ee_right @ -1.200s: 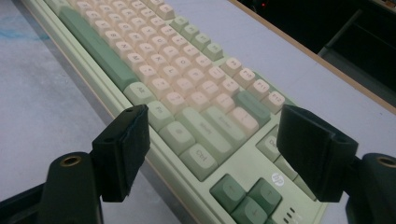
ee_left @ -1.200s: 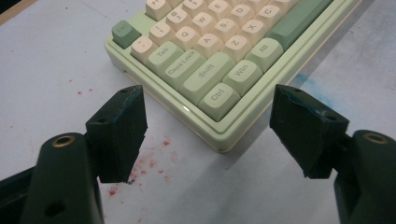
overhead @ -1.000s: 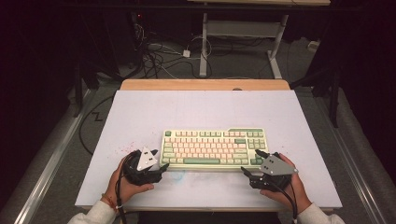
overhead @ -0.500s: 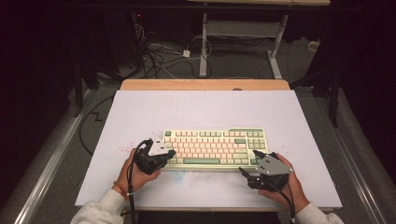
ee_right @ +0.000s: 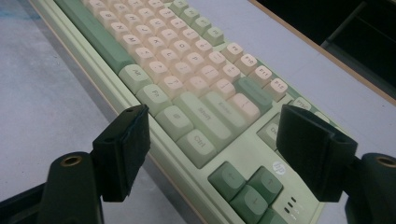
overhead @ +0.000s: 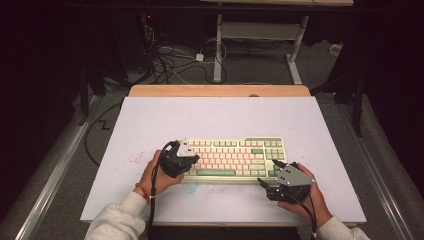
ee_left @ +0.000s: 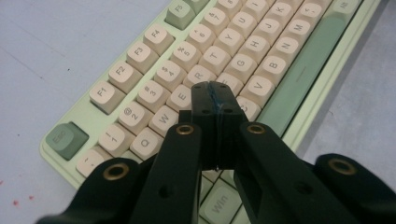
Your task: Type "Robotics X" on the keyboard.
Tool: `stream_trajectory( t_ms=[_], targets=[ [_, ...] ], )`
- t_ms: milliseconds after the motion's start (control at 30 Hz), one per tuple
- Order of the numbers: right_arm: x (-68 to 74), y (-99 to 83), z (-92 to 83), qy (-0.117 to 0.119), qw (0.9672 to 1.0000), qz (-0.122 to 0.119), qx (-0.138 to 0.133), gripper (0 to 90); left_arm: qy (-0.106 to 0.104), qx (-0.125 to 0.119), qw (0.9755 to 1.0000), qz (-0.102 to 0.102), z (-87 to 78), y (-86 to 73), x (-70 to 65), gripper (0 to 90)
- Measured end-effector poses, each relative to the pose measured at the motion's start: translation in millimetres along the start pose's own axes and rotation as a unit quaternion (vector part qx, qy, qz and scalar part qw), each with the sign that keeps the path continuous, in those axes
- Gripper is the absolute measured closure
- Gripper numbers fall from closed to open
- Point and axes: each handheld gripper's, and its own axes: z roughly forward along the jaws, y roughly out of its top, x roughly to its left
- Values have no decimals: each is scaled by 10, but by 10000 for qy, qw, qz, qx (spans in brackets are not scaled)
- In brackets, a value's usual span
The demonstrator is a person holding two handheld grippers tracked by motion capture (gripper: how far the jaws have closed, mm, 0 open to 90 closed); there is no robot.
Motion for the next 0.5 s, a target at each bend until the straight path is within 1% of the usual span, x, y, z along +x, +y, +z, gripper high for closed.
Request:
stream_trajectory(
  t_ms=[67, 133, 200, 233, 367, 400, 467, 500],
  targets=[
    [-5, 1, -3, -10, 10000, 4, -24, 265, 20, 59, 10000, 46, 33, 25, -5, 870],
    [-7, 2, -5, -16, 10000, 16, -38, 265, -23, 95, 9999, 49, 64, 48, -8, 869],
    [-7, 1, -3, -18, 10000, 19, -32, 265, -9, 116, 9999, 75, 96, 68, -13, 867],
    [-7, 0, -1, -13, 10000, 11, -23, 265, -42, 133, 9999, 57, 110, 79, -12, 867],
    [2, 2, 8, -2, 10000, -2, -18, 265, -53, 172, 9998, 72, 158, 121, -2, 867],
    [2, 2, 9, -4, 10000, -13, -15, 265, -14, 173, 9998, 71, 169, 132, -4, 867],
    [-1, 0, 11, 2, 10000, -8, -7, 265, -52, 180, 9998, 52, 189, 152, 7, 867],
    [0, 0, 12, -2, 10000, -10, 7, 265, -23, 179, 9998, 49, 200, 164, 10, 867]
  ],
)
